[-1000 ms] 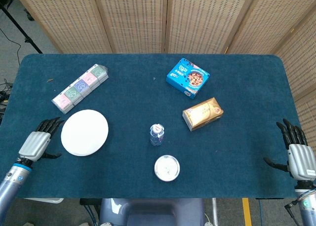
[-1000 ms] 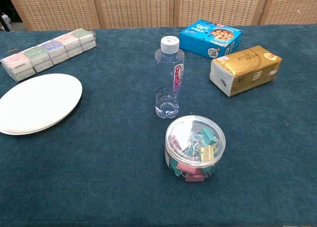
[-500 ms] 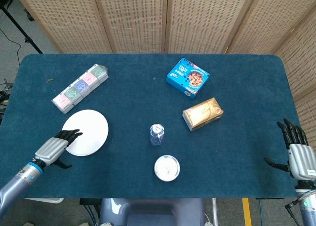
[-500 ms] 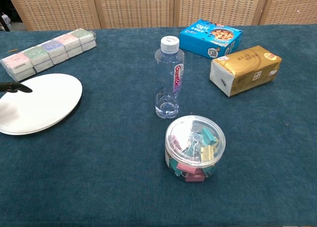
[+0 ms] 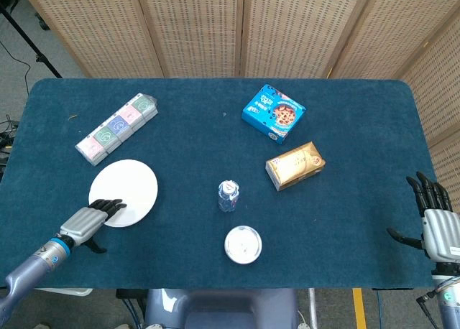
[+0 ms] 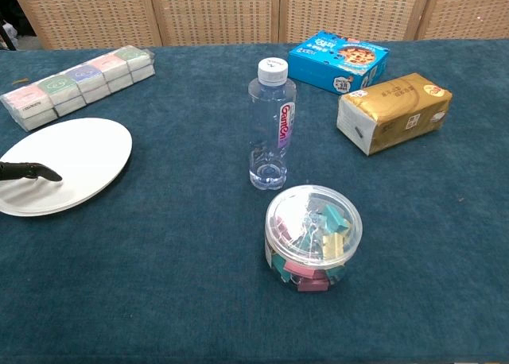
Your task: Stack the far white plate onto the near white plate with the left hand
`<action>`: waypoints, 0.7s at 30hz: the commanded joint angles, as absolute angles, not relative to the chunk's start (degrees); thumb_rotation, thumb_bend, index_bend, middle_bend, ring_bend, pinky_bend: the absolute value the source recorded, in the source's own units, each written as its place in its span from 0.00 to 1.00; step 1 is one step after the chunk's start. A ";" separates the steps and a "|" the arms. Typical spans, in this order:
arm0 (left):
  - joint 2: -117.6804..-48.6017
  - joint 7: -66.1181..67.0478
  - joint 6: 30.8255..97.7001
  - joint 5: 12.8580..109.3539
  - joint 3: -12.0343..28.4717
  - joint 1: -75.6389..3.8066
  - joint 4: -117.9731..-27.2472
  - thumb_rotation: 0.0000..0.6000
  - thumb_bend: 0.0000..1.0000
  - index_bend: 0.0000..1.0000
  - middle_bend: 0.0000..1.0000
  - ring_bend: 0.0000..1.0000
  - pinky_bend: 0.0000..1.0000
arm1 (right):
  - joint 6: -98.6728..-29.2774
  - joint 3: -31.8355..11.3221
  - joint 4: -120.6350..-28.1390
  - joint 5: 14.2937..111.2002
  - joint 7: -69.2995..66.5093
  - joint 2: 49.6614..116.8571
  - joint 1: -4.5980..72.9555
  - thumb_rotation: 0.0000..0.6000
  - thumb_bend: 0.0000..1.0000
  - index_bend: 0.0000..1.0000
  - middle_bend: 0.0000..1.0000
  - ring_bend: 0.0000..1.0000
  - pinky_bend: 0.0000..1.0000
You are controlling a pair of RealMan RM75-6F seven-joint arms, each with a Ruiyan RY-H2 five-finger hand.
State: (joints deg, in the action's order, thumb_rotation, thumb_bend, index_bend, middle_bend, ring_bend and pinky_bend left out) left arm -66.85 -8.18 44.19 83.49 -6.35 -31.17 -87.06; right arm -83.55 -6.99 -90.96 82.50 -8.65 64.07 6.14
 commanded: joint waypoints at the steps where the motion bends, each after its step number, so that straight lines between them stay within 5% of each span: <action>1: -66.34 -7.46 44.47 83.10 -6.67 -30.87 -87.71 1.00 0.09 0.08 0.00 0.00 0.00 | -83.51 -6.97 -90.98 82.53 -8.69 64.06 6.14 1.00 0.00 0.00 0.00 0.00 0.00; 21: -64.40 -7.49 45.07 81.99 -7.30 -29.55 -89.31 1.00 0.09 0.08 0.00 0.00 0.00 | -83.57 -6.92 -91.33 82.58 -8.41 63.99 6.09 1.00 0.00 0.00 0.00 0.00 0.00</action>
